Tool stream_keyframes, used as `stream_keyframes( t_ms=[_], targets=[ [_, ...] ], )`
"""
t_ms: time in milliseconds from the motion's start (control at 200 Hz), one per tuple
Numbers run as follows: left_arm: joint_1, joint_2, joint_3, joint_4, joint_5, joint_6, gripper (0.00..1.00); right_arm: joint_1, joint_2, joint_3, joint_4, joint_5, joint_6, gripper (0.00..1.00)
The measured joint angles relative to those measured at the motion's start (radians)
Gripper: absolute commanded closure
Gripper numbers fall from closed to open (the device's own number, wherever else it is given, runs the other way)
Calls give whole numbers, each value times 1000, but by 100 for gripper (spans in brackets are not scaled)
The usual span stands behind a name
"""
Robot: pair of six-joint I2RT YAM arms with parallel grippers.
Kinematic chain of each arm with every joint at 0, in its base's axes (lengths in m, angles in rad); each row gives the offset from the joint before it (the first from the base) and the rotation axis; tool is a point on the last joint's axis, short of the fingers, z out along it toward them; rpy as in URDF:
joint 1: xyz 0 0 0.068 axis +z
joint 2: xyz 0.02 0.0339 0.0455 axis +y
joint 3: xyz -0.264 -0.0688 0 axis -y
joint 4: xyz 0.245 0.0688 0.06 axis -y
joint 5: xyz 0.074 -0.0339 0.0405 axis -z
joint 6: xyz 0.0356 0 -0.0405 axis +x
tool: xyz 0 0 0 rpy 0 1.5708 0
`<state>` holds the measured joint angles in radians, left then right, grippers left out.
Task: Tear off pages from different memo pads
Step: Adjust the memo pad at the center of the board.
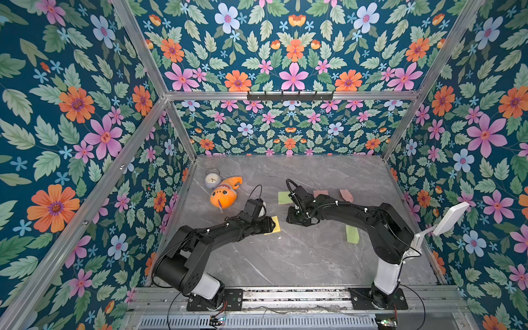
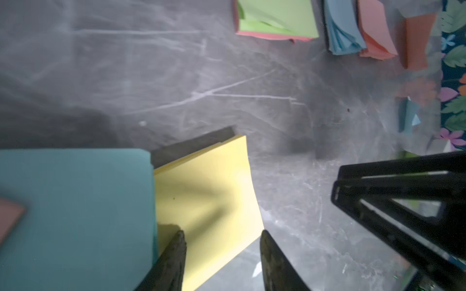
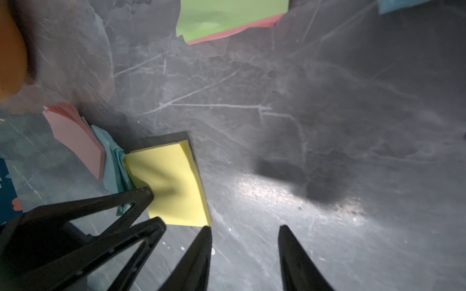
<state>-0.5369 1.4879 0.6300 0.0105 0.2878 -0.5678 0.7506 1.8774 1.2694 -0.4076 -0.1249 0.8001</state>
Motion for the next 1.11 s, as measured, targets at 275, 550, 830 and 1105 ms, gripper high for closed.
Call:
stream_keyframes(
  t_ms=[275, 550, 830, 1105],
  targets=[
    [6, -33, 25, -71, 23, -10, 52, 4, 6, 8, -5, -40, 1, 53],
    [-10, -13, 42, -71, 48, -16, 52, 35, 49, 21, 18, -93, 38, 52],
    [15, -24, 8, -92, -11, -5, 52, 43, 125, 93, 53, -135, 60, 52],
    [20, -82, -5, -148, -79, -12, 52, 44, 183, 170, 60, -158, 59, 52]
  ],
)
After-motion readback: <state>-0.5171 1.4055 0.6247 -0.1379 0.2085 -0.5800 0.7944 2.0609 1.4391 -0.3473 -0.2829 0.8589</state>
